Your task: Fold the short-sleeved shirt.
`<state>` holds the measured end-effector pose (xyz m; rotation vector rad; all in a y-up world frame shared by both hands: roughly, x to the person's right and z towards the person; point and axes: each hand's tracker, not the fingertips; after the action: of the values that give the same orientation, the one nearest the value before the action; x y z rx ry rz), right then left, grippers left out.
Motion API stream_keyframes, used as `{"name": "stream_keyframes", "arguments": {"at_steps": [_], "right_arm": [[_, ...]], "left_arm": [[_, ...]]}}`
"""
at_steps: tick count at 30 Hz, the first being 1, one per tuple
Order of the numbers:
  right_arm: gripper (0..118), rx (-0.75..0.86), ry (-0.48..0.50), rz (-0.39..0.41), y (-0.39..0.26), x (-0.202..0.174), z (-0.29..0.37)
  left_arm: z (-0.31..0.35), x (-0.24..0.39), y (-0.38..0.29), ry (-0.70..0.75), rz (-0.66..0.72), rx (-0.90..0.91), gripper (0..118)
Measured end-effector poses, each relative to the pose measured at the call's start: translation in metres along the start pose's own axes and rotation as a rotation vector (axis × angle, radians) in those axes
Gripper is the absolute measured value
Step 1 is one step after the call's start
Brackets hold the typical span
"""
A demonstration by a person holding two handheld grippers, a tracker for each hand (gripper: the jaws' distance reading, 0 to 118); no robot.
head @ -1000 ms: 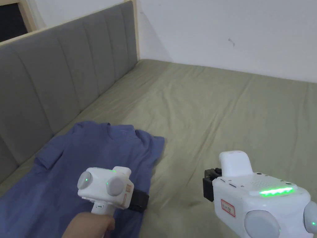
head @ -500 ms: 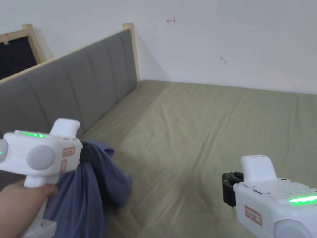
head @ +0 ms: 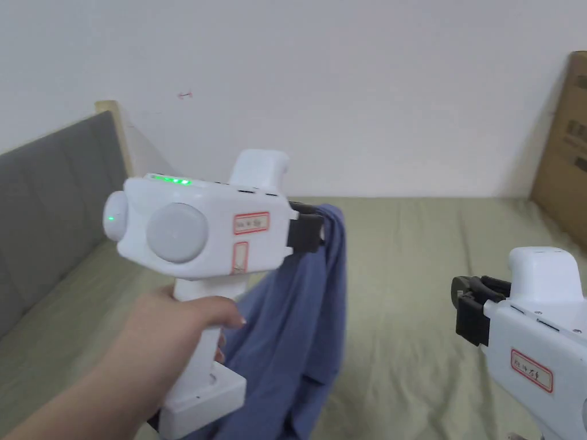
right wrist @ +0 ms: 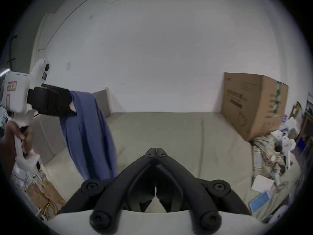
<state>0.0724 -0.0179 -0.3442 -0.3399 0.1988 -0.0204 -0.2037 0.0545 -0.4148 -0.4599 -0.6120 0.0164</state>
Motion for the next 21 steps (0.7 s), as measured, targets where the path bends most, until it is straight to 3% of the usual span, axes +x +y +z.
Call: {"name": "stream_keyframes", "arguments": {"at_steps": [7,11,13,14,15,16,17,21], "right_arm": [[0,-0.011,-0.119,-0.058,-0.015,0.062,0.017],[0,-0.052,-0.146,-0.100,-0.031,0.080,0.007],[0,-0.084,-0.152,-0.119,-0.042,0.083,0.000],[0,-0.100,-0.151,-0.127,-0.047,0.084,-0.003],[0,-0.118,-0.145,-0.135,-0.052,0.085,-0.006],[0,-0.133,-0.141,-0.143,-0.058,0.086,-0.009],[0,-0.146,-0.135,-0.149,-0.061,0.086,-0.011],[0,-0.178,-0.131,-0.153,-0.069,0.087,-0.015]], "left_arm": [[-0.093,0.043,-0.031,-0.064,-0.022,-0.185,1],[-0.158,0.042,-0.092,-0.037,0.036,-0.449,2],[-0.186,0.037,-0.129,-0.003,0.081,-0.586,8],[-0.194,0.035,-0.144,-0.005,0.124,-0.617,18],[-0.200,0.033,-0.161,-0.026,0.173,-0.656,44],[-0.205,0.030,-0.173,-0.052,0.224,-0.695,92],[-0.206,0.027,-0.182,-0.073,0.269,-0.699,111],[-0.190,0.017,-0.187,-0.115,0.334,-0.627,111]]}}
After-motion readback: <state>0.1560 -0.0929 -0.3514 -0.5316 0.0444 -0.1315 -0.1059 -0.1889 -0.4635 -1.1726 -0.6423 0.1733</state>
